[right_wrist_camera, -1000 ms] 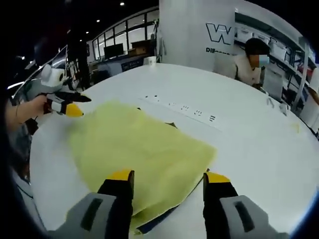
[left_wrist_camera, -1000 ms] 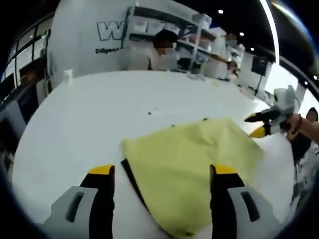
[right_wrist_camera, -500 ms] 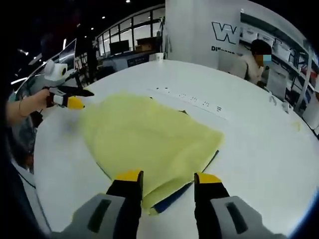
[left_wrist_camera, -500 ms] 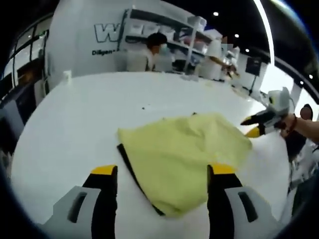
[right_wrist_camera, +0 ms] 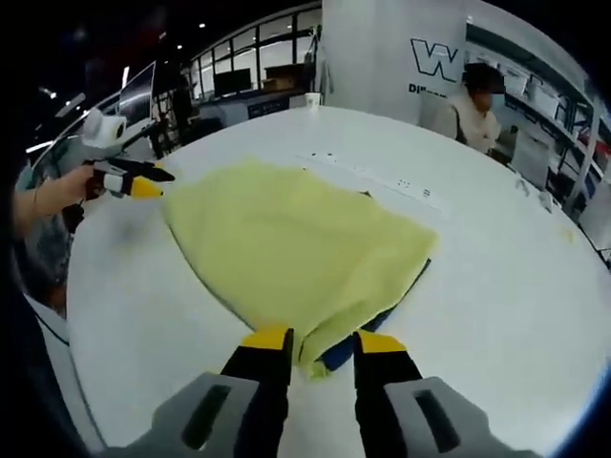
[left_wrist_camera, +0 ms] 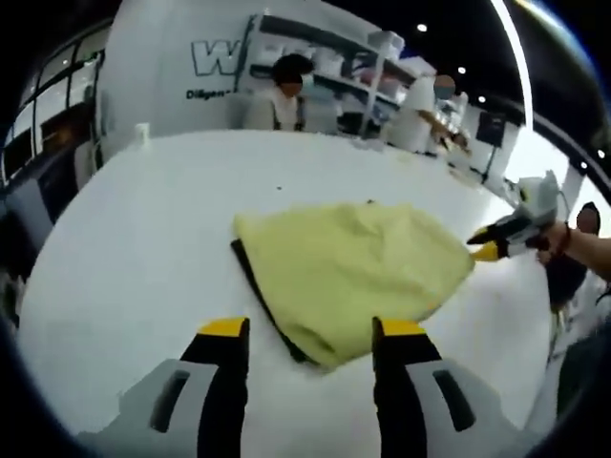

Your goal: Fold the garment on the visible template until the final outline fits inside the template.

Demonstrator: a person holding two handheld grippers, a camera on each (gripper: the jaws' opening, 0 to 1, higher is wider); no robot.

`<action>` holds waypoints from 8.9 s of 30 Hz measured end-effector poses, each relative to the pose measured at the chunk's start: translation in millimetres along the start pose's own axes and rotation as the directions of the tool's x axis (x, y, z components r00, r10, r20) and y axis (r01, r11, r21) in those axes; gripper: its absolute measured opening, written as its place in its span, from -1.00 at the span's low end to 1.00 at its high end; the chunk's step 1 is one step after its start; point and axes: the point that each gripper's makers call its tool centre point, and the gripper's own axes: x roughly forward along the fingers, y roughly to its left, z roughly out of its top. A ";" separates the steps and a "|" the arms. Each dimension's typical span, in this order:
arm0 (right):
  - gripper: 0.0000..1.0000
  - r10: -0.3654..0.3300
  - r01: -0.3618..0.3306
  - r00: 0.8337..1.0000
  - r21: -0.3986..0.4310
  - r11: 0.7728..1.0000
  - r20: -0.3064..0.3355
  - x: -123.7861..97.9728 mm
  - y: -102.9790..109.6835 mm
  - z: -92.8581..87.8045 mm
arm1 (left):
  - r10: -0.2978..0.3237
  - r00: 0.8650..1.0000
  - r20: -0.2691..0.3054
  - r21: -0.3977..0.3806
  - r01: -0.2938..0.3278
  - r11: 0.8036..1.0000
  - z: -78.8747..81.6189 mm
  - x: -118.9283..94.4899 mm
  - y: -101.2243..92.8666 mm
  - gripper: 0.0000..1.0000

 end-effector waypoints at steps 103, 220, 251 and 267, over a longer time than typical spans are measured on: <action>-0.97 0.006 0.000 0.997 0.074 0.997 -0.078 3.8 -9.8 -43.0 | -0.071 0.995 -0.072 -0.014 0.070 0.997 -28.6 3.3 9.1 -1.00; 0.99 0.045 -0.046 0.999 0.068 0.997 0.024 -122.7 79.7 -88.0 | 0.034 0.995 -0.095 0.095 -0.025 0.995 -83.8 -127.7 -61.2 0.90; 0.99 0.000 -0.008 0.997 0.100 0.995 0.075 -155.6 83.8 -98.8 | 0.049 0.996 -0.071 0.080 -0.044 0.996 -88.5 -150.0 -82.0 0.98; 0.99 -0.009 0.004 0.998 0.090 0.996 0.058 -151.0 84.1 -102.2 | 0.053 0.995 -0.081 0.076 -0.047 0.996 -89.1 -148.8 -84.0 0.97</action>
